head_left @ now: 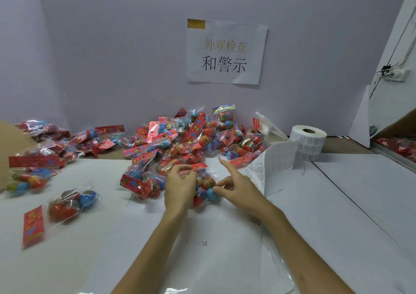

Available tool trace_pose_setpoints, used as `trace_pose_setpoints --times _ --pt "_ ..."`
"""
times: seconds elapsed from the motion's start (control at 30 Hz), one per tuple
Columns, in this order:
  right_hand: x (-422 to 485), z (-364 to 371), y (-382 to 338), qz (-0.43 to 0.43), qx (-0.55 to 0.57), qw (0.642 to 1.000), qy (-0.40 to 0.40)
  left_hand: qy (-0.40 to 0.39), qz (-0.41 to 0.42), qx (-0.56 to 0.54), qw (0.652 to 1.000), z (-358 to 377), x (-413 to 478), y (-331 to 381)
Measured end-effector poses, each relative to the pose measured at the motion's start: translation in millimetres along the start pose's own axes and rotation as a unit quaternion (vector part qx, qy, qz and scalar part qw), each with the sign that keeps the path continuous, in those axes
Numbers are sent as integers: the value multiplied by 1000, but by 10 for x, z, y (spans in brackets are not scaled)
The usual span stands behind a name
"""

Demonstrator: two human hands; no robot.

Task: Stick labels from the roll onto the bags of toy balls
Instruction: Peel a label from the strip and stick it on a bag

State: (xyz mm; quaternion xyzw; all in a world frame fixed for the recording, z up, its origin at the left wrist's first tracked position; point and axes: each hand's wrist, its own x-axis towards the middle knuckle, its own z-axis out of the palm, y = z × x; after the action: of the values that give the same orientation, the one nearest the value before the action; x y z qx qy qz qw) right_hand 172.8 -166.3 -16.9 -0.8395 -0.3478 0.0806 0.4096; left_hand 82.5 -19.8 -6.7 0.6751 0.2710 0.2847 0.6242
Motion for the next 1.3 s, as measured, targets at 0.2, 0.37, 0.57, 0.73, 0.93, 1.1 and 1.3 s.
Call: trace_pose_setpoints --times 0.2,0.37,0.57,0.73,0.93,1.1,1.3 --pt "21 6 -18 -30 34 997 69 -16 15 -44 999 19 -15 31" --pt "63 -69 2 -58 108 980 156 -39 30 -91 995 17 -49 91" --pt "86 -129 -25 -46 214 958 185 -14 19 -107 994 -9 -28 99" --pt "43 -141 -99 -52 294 941 156 -181 -98 -153 967 -3 -87 130" --pt "12 -150 -152 -41 282 948 144 -181 -74 -130 972 -4 -67 117" --pt "12 -138 -140 -15 283 951 121 -173 -65 -130 974 16 -62 97" --pt "20 -122 -131 -11 280 949 144 -161 -33 -100 981 34 -49 62"
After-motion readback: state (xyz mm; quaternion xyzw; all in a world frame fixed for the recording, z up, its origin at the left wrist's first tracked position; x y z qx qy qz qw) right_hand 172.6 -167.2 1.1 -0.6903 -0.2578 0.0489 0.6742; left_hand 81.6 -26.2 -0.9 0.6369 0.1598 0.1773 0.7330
